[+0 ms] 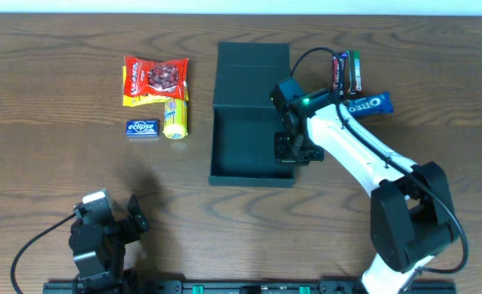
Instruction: Pack container
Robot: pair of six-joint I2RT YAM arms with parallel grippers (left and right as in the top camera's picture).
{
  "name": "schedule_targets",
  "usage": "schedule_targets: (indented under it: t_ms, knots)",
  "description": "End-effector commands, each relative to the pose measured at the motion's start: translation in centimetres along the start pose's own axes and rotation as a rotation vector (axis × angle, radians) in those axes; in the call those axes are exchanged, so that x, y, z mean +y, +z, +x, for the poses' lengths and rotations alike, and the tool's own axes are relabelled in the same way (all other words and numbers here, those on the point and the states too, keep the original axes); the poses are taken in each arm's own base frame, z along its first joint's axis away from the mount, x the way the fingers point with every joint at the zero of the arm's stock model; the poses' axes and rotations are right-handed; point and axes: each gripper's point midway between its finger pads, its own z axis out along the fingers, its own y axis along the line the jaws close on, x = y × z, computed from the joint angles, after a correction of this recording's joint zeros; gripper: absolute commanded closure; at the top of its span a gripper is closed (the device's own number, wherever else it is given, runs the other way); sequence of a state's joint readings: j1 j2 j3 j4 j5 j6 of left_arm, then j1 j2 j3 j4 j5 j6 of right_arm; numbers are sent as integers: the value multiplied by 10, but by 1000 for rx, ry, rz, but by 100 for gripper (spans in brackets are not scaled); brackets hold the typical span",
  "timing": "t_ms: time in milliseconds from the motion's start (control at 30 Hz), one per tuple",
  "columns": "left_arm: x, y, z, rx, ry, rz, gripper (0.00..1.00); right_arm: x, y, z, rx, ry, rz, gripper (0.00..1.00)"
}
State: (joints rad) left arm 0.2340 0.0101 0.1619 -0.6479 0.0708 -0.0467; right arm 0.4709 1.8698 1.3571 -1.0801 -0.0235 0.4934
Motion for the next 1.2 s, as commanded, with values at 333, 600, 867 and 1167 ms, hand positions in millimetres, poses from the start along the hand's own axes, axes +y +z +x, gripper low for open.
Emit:
schedule_targets:
  t_ms: [333, 600, 867, 1167]
  knots:
    - [2, 1, 2, 4, 17, -9, 5, 3, -2, 6, -1, 32, -4, 89]
    - [2, 1, 2, 4, 17, -9, 5, -7, -32, -16, -67, 69, -48, 1]
    - [2, 1, 2, 4, 17, -9, 5, -13, -173, -86, -552, -44, -205, 1]
    - [2, 1, 2, 4, 17, -9, 5, -33, -231, -106, -798, -51, -187, 1]
